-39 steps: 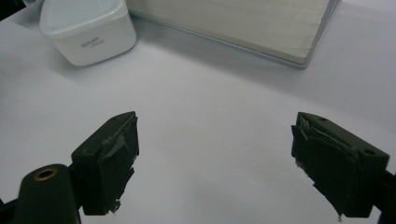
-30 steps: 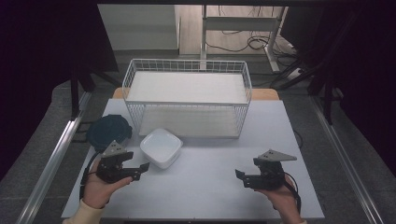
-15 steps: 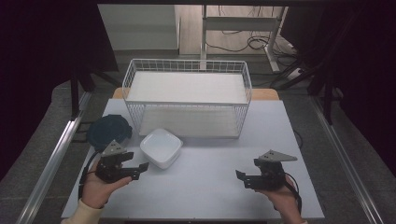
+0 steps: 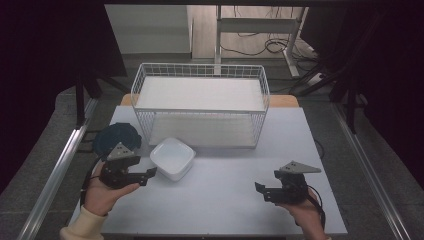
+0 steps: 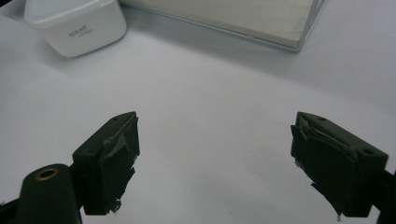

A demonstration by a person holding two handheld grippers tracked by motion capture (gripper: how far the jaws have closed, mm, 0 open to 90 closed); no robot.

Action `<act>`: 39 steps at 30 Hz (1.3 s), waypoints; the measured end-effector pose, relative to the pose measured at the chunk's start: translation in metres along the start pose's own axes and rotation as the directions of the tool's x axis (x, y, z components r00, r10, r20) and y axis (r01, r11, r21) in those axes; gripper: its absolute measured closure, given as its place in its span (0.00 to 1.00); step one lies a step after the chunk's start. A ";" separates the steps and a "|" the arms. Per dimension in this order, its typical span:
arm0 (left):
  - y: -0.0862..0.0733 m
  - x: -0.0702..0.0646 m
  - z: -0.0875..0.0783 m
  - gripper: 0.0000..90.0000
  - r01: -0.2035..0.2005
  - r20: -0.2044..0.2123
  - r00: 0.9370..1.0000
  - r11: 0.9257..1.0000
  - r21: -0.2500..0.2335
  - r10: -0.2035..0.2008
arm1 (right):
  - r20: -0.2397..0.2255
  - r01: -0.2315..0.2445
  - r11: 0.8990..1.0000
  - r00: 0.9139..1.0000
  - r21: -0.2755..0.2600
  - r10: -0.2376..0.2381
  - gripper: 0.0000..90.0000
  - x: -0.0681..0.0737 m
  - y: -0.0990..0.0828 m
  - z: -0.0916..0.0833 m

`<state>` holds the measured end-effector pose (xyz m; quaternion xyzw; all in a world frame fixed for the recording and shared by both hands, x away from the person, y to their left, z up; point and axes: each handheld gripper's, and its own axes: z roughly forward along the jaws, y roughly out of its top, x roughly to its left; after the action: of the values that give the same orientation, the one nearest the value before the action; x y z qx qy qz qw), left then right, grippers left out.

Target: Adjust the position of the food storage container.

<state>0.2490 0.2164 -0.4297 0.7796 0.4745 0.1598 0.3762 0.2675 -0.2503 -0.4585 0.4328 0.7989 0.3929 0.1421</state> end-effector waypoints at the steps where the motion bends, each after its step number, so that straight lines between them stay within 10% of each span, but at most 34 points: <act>1: 0.001 0.002 -0.001 0.32 -0.002 -0.005 1.000 1.000 -0.001 0.002 | 0.001 0.001 1.000 1.000 0.003 -0.001 0.17 0.000 0.000 0.001; 20: 0.036 0.100 -0.015 0.48 0.083 -0.124 0.989 0.996 0.012 -0.081 | 0.003 0.007 1.000 1.000 0.018 -0.007 0.17 0.002 -0.001 0.004; 39: 0.061 0.195 0.037 0.91 0.177 -0.180 0.972 0.973 0.147 -0.149 | 0.015 0.006 0.999 1.000 0.048 -0.007 0.17 -0.001 -0.005 0.009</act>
<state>0.4065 0.3521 -0.4306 0.7497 0.5786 0.1541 0.2820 0.2703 -0.2477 -0.4683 0.4366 0.8083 0.3698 0.1392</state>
